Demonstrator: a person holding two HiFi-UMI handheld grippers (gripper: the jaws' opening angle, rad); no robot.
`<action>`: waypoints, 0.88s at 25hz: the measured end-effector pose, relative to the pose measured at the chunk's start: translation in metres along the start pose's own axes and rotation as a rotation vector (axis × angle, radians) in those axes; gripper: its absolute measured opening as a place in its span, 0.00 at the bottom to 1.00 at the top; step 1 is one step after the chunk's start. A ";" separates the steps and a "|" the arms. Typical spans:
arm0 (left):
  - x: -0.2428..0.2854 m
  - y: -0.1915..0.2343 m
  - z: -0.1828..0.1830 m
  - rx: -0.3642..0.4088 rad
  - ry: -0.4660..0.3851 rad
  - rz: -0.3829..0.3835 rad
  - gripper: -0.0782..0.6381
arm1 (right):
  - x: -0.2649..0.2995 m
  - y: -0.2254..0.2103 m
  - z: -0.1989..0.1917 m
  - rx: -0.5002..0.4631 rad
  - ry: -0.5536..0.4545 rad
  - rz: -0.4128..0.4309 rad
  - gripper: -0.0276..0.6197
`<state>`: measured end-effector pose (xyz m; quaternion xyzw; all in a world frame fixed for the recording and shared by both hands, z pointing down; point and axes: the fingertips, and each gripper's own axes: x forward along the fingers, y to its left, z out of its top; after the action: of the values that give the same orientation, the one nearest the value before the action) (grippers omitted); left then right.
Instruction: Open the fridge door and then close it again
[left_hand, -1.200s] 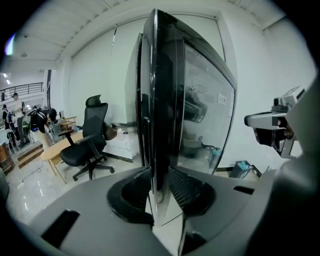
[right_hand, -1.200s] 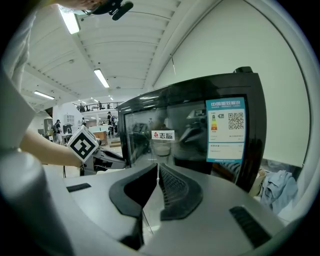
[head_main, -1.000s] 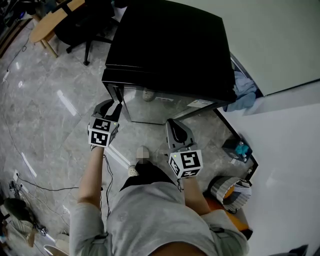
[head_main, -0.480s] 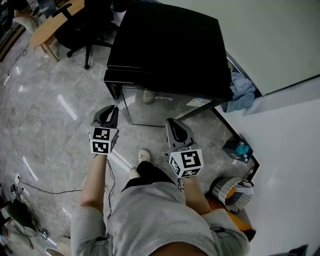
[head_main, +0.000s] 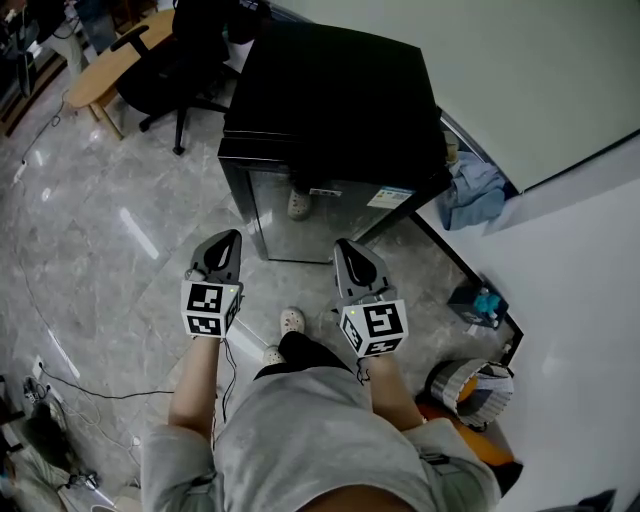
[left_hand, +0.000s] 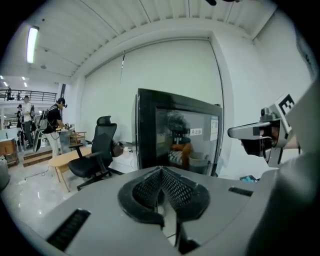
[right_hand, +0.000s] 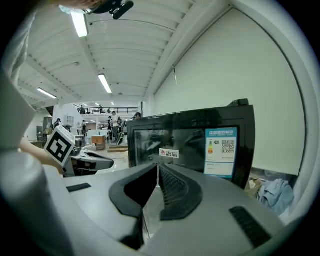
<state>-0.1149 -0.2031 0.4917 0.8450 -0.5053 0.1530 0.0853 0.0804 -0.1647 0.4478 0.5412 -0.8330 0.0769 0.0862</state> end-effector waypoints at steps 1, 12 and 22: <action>-0.005 -0.004 0.005 0.001 -0.017 -0.004 0.13 | -0.004 0.000 0.002 -0.002 -0.006 -0.005 0.08; -0.065 -0.035 0.053 -0.019 -0.179 -0.024 0.13 | -0.048 0.008 0.031 -0.033 -0.074 -0.047 0.08; -0.123 -0.049 0.078 -0.007 -0.293 -0.005 0.13 | -0.087 0.030 0.055 -0.061 -0.141 -0.060 0.08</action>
<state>-0.1126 -0.1015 0.3761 0.8593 -0.5106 0.0261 0.0138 0.0845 -0.0879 0.3731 0.5671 -0.8223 0.0106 0.0459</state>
